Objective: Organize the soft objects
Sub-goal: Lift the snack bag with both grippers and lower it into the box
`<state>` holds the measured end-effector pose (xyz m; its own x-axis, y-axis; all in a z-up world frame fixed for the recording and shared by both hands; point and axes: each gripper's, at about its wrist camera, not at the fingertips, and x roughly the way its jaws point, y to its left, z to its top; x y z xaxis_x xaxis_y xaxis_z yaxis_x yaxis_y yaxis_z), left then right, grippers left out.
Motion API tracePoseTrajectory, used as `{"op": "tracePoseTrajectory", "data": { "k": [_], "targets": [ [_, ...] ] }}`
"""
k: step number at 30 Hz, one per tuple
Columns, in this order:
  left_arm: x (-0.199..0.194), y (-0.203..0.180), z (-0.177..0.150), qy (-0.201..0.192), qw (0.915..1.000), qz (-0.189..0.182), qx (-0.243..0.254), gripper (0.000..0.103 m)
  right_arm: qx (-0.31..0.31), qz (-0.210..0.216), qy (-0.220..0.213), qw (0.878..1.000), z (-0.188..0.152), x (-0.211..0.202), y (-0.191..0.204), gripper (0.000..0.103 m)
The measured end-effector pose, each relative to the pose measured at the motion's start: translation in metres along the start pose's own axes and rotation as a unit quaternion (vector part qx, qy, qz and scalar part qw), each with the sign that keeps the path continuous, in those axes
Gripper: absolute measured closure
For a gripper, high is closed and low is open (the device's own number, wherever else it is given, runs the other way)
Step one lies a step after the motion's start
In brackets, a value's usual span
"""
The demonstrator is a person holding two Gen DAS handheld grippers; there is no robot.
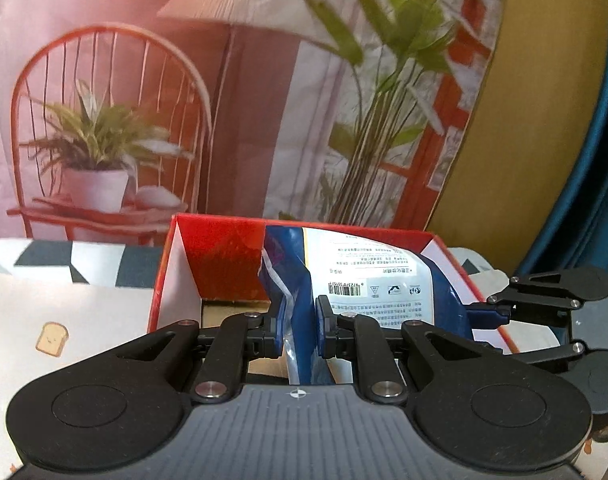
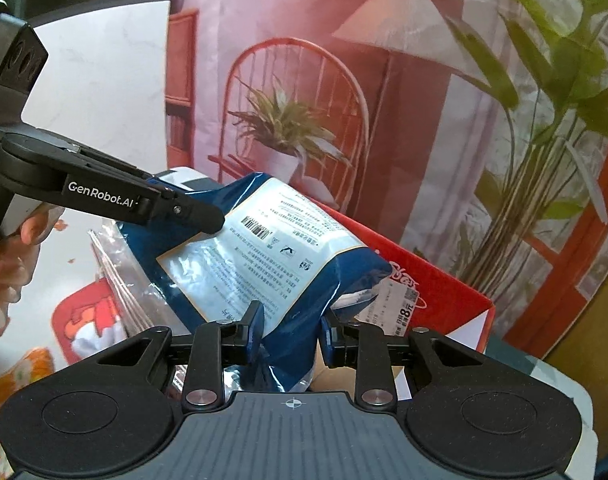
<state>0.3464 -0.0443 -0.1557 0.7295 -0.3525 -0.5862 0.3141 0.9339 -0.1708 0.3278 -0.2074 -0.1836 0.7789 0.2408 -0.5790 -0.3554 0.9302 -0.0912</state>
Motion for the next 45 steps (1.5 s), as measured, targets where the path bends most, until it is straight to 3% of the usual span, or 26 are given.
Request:
{"op": "tracePoseTrajectory", "data": {
  "k": [26,35,39,45],
  "targets": [
    [0.037,0.012,0.002,0.043,0.9985,0.02,-0.025,0.086,0.026,-0.034,0.043,0.998,0.009,0.053,-0.015,0.081],
    [0.046,0.014,0.001,0.047,0.998,0.031,-0.03,0.081,0.035,-0.056,0.061,0.996,0.014,0.068,-0.011,0.082],
    [0.047,0.01,-0.002,0.045,0.9974,0.053,-0.015,0.074,0.051,-0.072,0.086,0.992,0.013,0.077,-0.014,0.085],
    [0.044,0.006,-0.004,0.04,0.9983,0.042,-0.005,0.074,0.093,-0.081,0.14,0.982,0.012,0.093,-0.026,0.089]
  ]
}}
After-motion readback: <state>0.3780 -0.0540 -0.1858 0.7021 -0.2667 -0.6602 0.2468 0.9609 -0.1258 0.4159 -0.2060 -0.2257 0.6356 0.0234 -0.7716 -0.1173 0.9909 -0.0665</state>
